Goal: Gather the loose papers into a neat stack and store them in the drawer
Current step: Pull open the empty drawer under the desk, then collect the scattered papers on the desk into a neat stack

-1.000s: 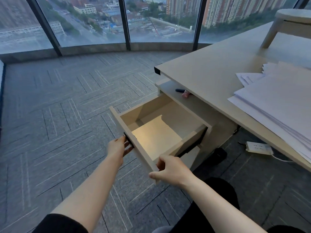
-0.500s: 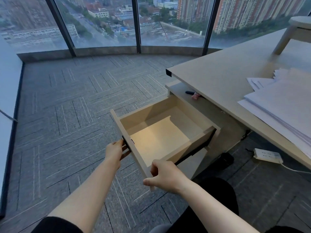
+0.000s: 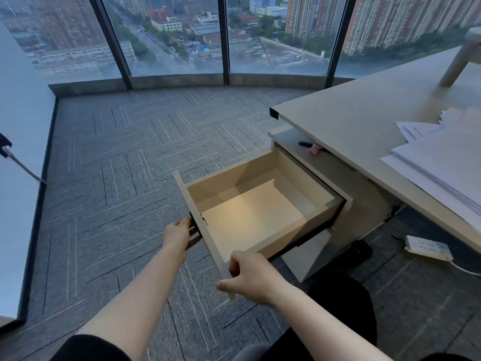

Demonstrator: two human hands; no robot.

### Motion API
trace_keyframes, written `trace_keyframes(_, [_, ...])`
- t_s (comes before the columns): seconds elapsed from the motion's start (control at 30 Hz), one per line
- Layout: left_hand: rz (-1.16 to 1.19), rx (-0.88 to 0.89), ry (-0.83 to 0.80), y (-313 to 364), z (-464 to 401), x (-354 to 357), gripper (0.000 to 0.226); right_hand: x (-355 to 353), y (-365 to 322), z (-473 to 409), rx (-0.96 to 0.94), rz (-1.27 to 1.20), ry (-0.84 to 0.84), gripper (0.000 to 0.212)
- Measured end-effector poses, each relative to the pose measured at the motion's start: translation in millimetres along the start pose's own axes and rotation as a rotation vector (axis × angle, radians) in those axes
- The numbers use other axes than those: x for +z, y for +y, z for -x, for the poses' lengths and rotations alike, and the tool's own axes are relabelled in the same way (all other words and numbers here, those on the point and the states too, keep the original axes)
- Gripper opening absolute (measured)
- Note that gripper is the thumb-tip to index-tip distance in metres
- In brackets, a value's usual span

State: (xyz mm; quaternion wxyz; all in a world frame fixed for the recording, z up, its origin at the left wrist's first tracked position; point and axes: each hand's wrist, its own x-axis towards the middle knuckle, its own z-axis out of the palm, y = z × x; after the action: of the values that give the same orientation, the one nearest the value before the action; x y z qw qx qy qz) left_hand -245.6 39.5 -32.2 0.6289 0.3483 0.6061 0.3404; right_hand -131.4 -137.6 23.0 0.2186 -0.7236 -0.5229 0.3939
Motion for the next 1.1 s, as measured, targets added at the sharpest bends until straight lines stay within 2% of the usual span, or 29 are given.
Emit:
trace_keyframes(0.23, [-0.101,0.006,0.040,2,1,-1,0.027,-5,-1,4,0.014,-0.026,-0.022,0.037])
trace_keyframes(0.33, [-0.283,0.180,0.160,16,19,4,0.020,-12,-3,6,0.013,-0.006,-0.018,0.040])
trace_keyframes(0.4, [-0.410,0.355,0.184,29,38,12,0.028,-22,-5,9,0.008,0.008,0.009,0.038])
trace_keyframes(0.53, [-0.554,0.607,0.081,53,66,41,0.033,-58,-8,18,-0.007,0.000,0.109,0.038])
trace_keyframes(0.67, [-0.591,0.806,-0.089,69,101,92,0.029,-111,-11,40,-0.038,-0.010,0.236,0.038])
trace_keyframes(0.9, [-0.585,1.029,-0.367,83,176,196,0.027,-202,3,108,-0.047,-0.021,0.482,0.031])
trace_keyframes(1.1, [-0.634,1.168,-0.619,70,241,282,0.025,-259,41,184,0.065,-0.003,0.821,0.023])
